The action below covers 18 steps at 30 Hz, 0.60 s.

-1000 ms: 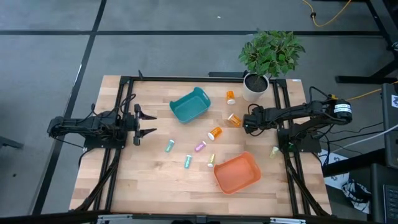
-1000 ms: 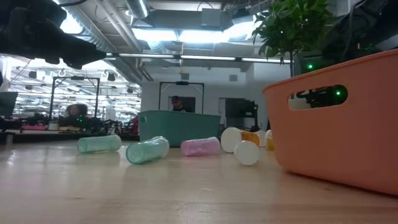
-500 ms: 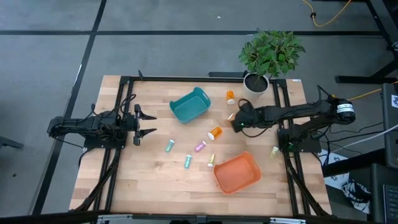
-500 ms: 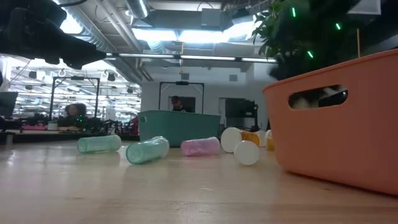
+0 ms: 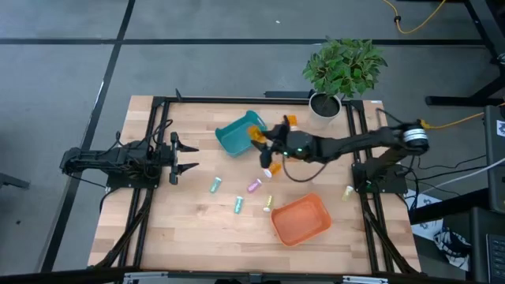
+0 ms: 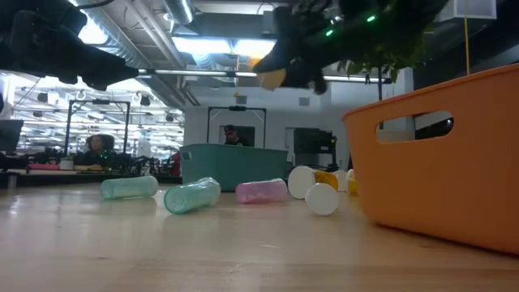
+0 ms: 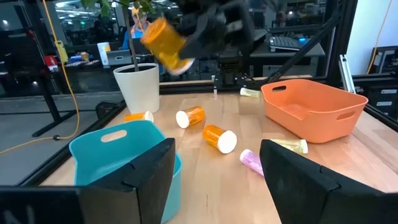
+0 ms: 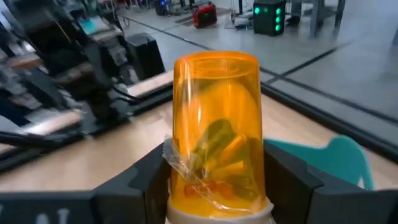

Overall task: Pick and place medicine bottles into bin by pill shape (circle, oval)
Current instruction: Put the bottom right big orange pill bottle into the light blue bin

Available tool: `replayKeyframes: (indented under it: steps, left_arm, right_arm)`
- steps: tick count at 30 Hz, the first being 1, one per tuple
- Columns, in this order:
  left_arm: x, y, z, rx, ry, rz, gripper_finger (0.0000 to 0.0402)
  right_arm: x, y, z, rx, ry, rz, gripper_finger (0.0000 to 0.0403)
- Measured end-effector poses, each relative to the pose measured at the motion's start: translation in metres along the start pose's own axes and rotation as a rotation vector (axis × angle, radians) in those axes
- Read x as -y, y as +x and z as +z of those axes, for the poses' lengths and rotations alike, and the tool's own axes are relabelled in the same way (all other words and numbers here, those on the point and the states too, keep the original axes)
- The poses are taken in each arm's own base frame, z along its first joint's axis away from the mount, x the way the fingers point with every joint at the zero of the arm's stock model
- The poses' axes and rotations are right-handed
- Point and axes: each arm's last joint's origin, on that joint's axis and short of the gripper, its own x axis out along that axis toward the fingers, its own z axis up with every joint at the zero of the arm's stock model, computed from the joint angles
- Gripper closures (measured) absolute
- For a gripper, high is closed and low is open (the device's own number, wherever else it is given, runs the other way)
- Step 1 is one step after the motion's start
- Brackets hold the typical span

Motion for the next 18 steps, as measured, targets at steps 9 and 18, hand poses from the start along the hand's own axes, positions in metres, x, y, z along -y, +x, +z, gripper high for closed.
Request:
replayKeyframes:
  steps: [9, 18]
  left_arm:
    - [0.000, 0.000, 0.000, -0.002, 0.000, 0.002, 0.0172]
    - [0.000, 0.000, 0.000, -0.002, 0.000, 0.003, 0.0172]
  right_arm:
    - [0.011, 0.071, -0.006, -0.108, -0.079, -0.126, 0.0199]
    - [0.005, 0.071, 0.011, -0.154, -0.124, -0.133, 0.0193]
